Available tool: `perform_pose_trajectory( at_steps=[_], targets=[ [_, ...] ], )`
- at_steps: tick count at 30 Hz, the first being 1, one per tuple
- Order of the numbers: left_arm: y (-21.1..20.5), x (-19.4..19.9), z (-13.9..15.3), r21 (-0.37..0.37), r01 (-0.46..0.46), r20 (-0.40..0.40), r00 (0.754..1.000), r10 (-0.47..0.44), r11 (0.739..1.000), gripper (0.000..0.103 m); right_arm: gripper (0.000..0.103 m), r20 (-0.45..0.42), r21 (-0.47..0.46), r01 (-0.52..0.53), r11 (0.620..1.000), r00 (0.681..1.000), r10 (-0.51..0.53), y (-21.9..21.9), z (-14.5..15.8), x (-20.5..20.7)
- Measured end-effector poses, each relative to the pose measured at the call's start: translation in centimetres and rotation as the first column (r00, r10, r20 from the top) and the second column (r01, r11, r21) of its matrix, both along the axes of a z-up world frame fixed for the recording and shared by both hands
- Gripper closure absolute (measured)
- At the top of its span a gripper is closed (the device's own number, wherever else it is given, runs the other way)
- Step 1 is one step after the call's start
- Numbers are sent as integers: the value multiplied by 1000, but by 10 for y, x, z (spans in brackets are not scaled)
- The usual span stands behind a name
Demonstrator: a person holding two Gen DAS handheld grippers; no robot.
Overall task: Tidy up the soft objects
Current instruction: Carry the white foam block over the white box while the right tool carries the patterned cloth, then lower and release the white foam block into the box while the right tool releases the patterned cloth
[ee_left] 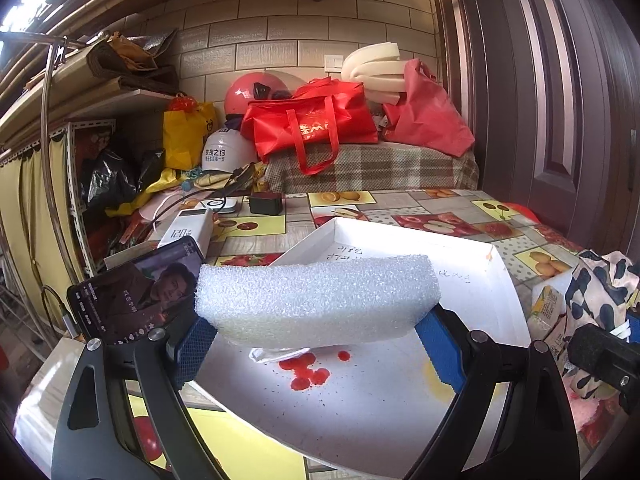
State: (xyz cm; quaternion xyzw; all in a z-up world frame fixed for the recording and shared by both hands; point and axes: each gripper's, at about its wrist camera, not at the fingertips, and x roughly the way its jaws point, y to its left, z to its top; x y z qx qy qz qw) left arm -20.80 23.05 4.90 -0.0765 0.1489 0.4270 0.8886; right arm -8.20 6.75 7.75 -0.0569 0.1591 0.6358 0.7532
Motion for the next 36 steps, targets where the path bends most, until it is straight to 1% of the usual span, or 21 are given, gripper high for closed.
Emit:
perform_pose_trajectory(
  at_steps=[3,10,14,16,19,22,28,36],
  targets=[
    [5,1,0,-1,-7,5,1000,7,1000,11,62,7,-5,10,1000,1000,-9,11,-1,-2],
    [12,8,1,8,12,-11,1000,-12,1000,11,62,17,-18,47,999,999,-47,39,-3,8],
    [23,11,3,13,-6,-2,1000,7,1000,11,62,26,-27,61,998,998,-60,52,-3,13],
    [27,11,4,30,-26,3,1000,26,999,11,62,23,-34,68,997,997,-67,58,-4,15],
    [34,13,5,31,-31,6,1000,31,999,11,62,21,-52,75,996,997,-74,67,-5,18],
    [36,13,5,27,-25,12,1000,25,999,11,62,12,-73,77,994,997,-76,71,-6,20],
    [45,20,3,-13,3,-15,1000,-4,1000,11,62,-8,-108,86,990,996,-87,78,-9,23],
    [41,24,3,2,20,-32,999,-20,1000,11,61,-6,-132,88,987,996,-90,83,-10,23]
  ],
)
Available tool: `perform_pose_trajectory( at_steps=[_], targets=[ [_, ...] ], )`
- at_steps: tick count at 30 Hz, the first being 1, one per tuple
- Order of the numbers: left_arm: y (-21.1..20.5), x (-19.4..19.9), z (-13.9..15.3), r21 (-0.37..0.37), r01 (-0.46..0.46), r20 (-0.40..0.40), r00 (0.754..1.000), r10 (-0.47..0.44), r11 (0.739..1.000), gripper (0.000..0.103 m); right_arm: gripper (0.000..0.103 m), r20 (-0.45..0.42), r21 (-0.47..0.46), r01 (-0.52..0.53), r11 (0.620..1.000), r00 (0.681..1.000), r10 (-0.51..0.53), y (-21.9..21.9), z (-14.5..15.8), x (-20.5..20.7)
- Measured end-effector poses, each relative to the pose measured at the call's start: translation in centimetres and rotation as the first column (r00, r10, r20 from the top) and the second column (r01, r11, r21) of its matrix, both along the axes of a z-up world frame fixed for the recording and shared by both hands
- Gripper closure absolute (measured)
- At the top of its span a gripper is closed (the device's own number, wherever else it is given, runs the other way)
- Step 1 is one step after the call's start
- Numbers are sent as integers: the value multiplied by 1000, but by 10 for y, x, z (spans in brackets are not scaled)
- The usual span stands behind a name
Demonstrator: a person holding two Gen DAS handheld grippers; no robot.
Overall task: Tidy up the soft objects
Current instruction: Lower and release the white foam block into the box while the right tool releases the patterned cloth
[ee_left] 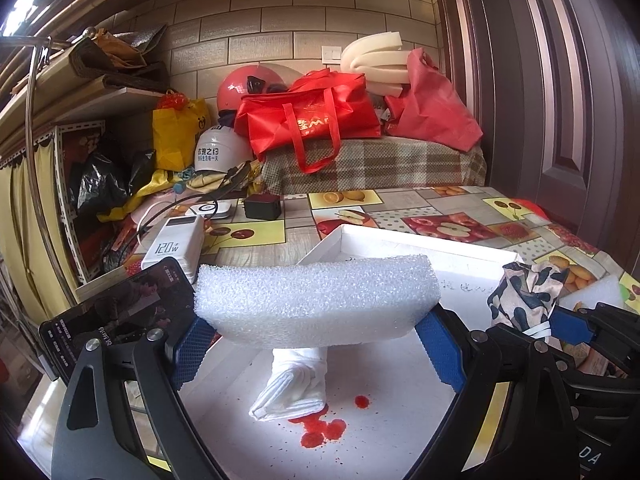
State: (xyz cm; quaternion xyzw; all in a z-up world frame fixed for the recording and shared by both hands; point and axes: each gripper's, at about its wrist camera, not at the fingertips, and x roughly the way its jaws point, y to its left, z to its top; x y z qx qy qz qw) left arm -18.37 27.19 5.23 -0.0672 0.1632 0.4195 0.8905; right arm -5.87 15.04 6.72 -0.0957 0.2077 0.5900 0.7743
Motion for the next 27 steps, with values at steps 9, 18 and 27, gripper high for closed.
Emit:
perform_pose_trajectory(
  at_steps=[9,18,27],
  targets=[
    [4,-8,2,-3,-60,27,998,60,998,0,21,-7,-11,48,999,999,-48,0,-1,6],
    [4,-9,2,0,-67,27,997,67,998,0,20,26,-1,50,999,998,-50,0,1,2],
    [4,-9,2,4,-68,30,997,68,998,0,19,32,6,54,999,998,-54,-1,2,2]
  ],
)
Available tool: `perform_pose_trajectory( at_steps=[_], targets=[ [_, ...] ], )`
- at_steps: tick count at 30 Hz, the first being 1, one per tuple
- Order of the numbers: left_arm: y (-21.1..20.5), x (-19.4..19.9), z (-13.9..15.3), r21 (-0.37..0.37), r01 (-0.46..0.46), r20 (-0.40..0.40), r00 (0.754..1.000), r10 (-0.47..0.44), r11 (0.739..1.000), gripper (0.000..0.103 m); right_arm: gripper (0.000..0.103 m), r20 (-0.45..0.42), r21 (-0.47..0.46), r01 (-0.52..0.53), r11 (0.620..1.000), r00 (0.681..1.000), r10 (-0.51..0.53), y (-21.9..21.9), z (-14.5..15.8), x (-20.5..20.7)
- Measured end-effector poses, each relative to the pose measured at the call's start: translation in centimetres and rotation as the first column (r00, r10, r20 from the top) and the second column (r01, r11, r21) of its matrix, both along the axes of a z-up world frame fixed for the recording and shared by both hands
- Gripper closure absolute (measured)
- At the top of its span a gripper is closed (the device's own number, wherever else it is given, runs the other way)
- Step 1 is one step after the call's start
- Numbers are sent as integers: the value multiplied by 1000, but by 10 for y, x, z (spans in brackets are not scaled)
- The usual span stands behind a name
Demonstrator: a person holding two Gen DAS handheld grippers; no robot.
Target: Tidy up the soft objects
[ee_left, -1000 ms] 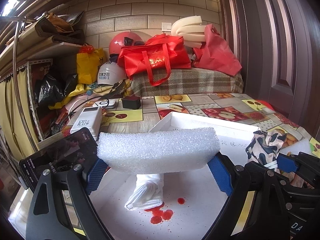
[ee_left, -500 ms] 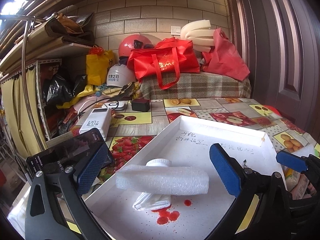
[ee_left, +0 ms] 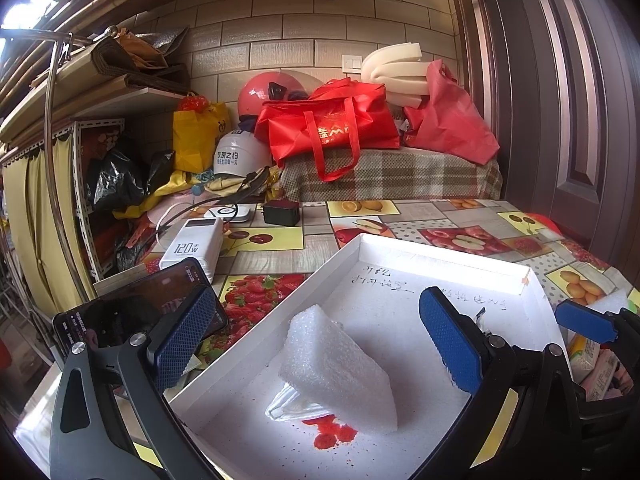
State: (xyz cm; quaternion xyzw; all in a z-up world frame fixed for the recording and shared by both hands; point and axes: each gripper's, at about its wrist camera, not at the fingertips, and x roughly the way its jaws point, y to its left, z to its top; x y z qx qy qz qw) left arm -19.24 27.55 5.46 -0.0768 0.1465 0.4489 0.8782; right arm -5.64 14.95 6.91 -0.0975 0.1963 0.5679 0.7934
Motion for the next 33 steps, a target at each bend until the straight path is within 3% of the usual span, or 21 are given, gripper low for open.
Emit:
perform_pose_trajectory(
  at_steps=[9,13,33],
  targets=[
    [-2,-2,5,15,-2,19,1000,2,1000,0,15,12,16,7,1000,1000,-7,-3,1,-2],
    [-2,-5,5,14,-8,36,999,8,1000,0,0,8,26,27,999,1000,-27,-5,1,-1],
    [1,-15,3,18,-35,44,998,34,999,0,0,-1,-12,1,1000,1000,-1,2,-3,-1]
  ],
)
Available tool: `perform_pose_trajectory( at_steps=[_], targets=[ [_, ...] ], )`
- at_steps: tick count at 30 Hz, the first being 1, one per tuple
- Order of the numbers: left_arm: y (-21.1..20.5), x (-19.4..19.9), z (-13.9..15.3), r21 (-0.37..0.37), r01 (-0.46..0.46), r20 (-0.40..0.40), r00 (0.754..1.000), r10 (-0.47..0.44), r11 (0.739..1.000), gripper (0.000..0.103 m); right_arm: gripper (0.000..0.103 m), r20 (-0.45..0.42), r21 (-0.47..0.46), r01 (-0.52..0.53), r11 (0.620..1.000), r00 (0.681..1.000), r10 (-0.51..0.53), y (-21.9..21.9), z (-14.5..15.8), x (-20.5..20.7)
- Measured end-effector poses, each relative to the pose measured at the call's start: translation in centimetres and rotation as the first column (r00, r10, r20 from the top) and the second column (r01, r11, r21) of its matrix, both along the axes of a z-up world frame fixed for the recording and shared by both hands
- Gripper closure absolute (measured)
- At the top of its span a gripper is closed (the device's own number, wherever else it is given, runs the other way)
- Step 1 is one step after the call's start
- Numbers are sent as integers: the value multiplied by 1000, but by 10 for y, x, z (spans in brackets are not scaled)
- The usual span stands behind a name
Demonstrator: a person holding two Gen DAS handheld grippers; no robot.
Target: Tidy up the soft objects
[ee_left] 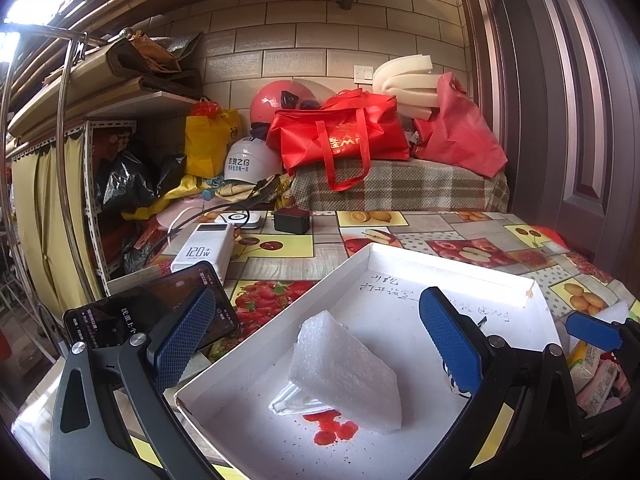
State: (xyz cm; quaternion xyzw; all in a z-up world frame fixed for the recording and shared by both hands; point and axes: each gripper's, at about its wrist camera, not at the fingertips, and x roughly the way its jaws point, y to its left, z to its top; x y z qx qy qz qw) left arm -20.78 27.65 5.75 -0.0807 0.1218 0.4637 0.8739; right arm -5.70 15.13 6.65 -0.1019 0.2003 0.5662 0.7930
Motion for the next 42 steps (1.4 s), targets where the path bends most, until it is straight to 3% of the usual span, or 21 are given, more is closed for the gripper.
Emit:
perform_pose_trajectory(
  at_steps=[7,16,22,28,34,38,42],
  targets=[
    [-4,1,0,9,-5,1,1000,5,1000,0,0,15,12,-4,1000,1000,4,-2,1,-4],
    [-9,-2,0,13,-15,10,1000,15,1000,0,0,40,112,46,993,998,-51,-22,8,-5],
    [-20,-5,-1,23,-19,8,1000,19,1000,0,0,102,110,25,994,994,-36,-35,10,-19],
    [-34,-10,-2,18,-23,19,1000,22,1000,0,0,67,123,1,992,998,-9,-65,10,-17],
    [-68,1,-3,6,86,5,996,-86,996,0,0,84,225,78,971,991,-99,-121,21,4],
    [-91,13,-3,11,185,-24,983,-185,983,0,0,101,189,177,966,975,-198,-150,22,37],
    [-105,23,-3,-10,267,-36,963,-268,964,0,0,2,127,290,949,956,-292,-179,17,90]
  ],
)
